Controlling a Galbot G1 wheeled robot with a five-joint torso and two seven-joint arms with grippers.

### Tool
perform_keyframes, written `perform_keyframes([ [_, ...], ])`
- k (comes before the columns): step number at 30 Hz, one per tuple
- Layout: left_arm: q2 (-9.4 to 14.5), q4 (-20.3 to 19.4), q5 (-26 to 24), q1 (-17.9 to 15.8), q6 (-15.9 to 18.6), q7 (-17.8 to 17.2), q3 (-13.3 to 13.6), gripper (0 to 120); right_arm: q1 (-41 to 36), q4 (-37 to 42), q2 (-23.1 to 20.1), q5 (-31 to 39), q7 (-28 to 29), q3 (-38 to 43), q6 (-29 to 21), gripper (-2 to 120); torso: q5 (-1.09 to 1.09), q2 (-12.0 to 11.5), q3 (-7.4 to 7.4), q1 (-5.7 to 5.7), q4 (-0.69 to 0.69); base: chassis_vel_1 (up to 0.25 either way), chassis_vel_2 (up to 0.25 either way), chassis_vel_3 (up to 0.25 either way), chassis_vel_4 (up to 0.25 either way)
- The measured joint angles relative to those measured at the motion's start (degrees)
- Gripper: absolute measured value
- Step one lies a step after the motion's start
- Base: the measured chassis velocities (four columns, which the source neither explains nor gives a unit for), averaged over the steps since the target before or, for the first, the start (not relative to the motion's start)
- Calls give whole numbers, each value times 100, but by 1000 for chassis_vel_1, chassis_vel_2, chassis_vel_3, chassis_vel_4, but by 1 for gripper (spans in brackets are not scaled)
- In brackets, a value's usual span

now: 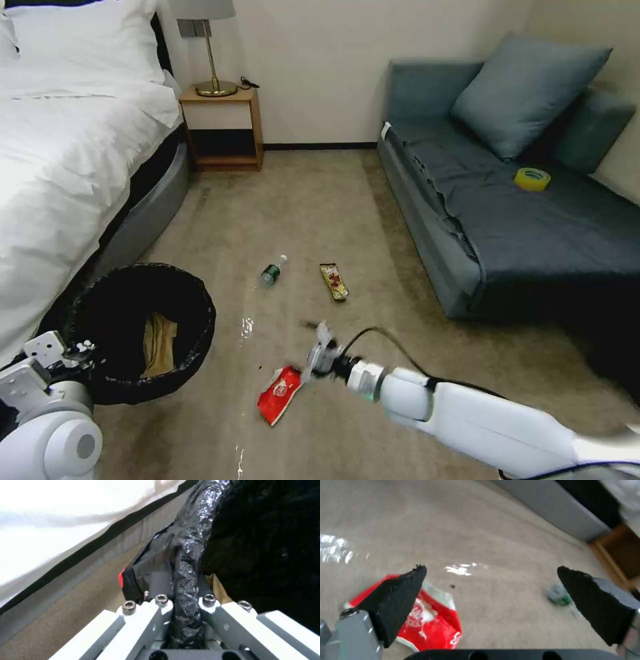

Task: Pick up the trash bin, then pick up the garbage on the floor and place it into the trash bin.

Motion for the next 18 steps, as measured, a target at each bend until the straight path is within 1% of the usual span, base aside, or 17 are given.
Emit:
perform_keyframes([
  [2,-22,-36,-26,30,0,4,-44,3,308,-546,351,-172,-243,-298,272,100,6,0,0,0,0,0,0,0,0],
  [3,-22,-36,-26,30,0,4,-44,3,308,-546,351,-172,-243,-298,272,100,6,0,0,0,0,0,0,0,0],
  [4,-27,-40,-31,41,0,1,-67,3,399,-760,507,-257,-323,-380,367,100,0,0,0,0,0,0,0,0,0],
  [7,-45,-40,-50,80,-22,10,-130,3,509,-1523,1133,-502,-528,-538,646,100,4,0,0,0,1,0,0,0,0],
  [9,-46,-40,-51,82,-25,11,-135,3,511,-1565,1168,-514,-539,-542,664,100,4,0,0,0,0,0,0,0,0],
  [10,-52,-40,-59,105,-42,17,-176,3,515,-1929,1426,-638,-640,-566,815,100,4,0,0,0,2,0,0,0,0],
  [12,-54,-40,-68,132,-55,29,-207,3,512,-2281,1610,-737,-759,-590,976,100,4,0,0,0,2,0,0,0,0],
  [13,-54,-40,-68,132,-55,29,-207,3,512,-2281,1610,-737,-759,-590,976,100,4,0,0,0,2,0,0,0,0],
  [14,-54,-40,-72,144,-61,35,-222,3,499,-2485,1697,-783,-823,-600,1034,100,2,0,0,0,0,0,0,0,0],
  [18,-52,-44,-92,151,-72,43,-245,3,447,-2982,1874,-948,-1009,-583,1221,100,3,0,0,0,0,0,0,0,0],
])
